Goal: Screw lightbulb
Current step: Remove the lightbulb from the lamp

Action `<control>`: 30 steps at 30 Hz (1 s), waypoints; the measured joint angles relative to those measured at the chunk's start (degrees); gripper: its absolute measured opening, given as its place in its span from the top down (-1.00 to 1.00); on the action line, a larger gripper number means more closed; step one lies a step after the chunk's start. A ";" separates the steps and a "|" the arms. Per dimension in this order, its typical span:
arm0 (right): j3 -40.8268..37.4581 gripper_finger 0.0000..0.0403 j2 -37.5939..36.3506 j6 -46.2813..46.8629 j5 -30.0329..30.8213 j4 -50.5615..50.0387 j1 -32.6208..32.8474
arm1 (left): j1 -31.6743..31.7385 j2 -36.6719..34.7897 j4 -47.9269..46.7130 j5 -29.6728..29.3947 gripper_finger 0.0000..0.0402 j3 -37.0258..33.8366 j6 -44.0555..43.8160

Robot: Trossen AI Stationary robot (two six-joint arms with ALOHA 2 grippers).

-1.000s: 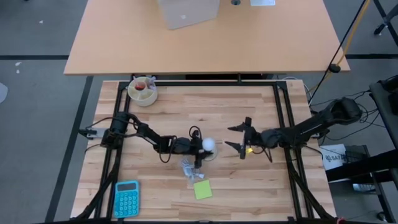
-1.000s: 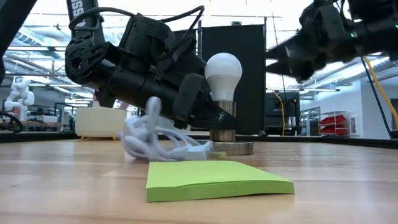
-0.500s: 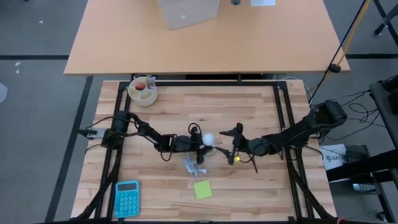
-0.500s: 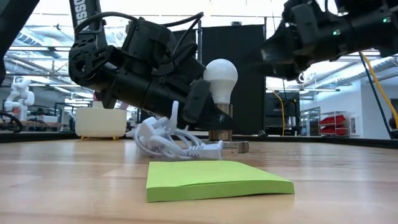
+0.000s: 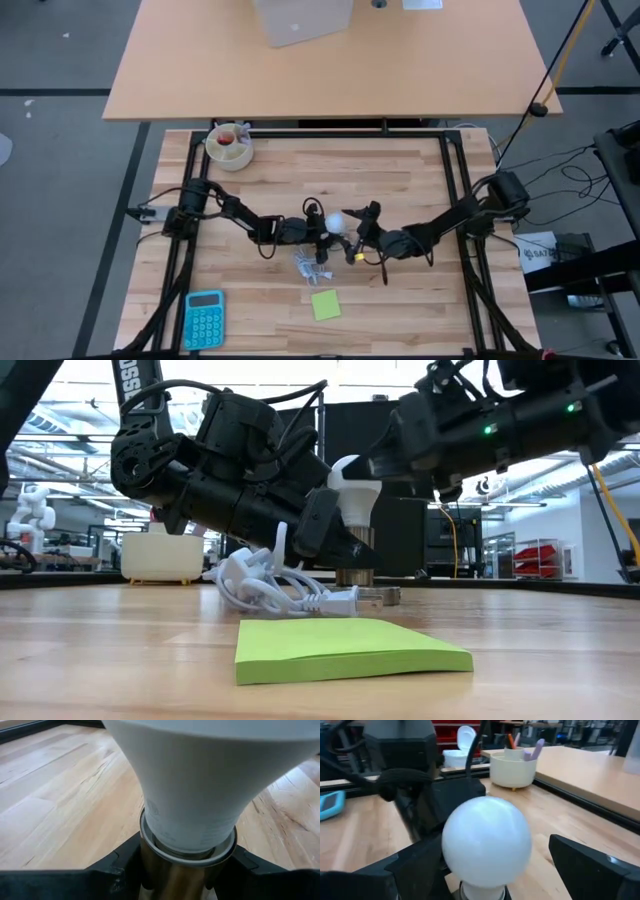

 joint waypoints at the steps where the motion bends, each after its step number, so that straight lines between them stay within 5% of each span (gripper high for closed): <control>1: 0.18 -0.79 0.74 -0.37 0.41 0.94 0.00 | 0.00 0.00 0.02 0.07 0.10 0.02 -0.01; 22: 0.02 -0.40 3.93 -6.75 -6.66 8.31 -0.99 | -0.63 0.00 0.09 0.57 0.10 0.02 0.33; 30: -3.35 -0.39 3.91 -8.64 -15.09 13.77 -2.46 | -0.92 -0.02 0.09 1.95 0.10 0.02 0.52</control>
